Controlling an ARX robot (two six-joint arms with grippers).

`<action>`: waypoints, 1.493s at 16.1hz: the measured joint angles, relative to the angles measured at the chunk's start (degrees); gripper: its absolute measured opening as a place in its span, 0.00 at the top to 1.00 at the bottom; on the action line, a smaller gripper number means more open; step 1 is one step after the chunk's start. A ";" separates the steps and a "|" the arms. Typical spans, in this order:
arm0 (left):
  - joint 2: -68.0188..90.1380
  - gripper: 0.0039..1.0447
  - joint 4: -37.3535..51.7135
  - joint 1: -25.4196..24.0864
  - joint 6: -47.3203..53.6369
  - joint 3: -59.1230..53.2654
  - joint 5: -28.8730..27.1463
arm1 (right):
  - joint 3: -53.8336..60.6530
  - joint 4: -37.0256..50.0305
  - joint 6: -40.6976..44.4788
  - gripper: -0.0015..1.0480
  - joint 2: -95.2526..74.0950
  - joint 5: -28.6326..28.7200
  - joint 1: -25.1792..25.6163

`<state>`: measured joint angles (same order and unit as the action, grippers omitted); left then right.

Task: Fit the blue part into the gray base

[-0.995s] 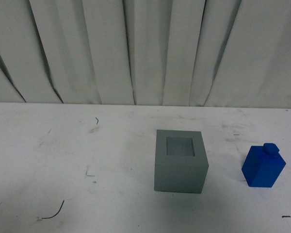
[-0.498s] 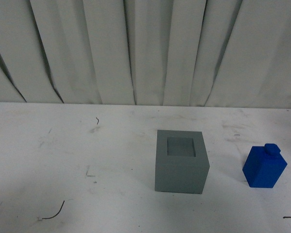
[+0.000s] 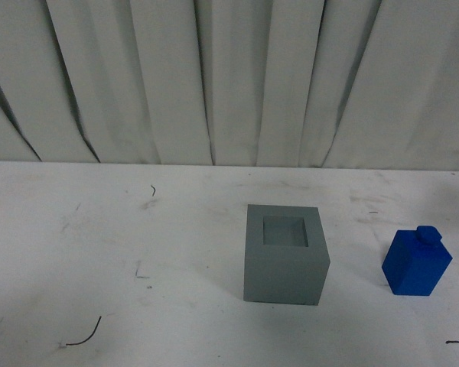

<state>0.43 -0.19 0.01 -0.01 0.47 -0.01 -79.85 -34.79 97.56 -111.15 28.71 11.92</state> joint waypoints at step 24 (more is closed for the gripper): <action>0.00 0.06 0.00 0.00 0.00 0.00 0.00 | -9.68 -10.58 -0.96 0.09 -16.41 -10.56 -14.16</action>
<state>0.43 -0.19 0.01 -0.01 0.47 -0.01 -89.54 -45.36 96.60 -127.57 18.15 -2.24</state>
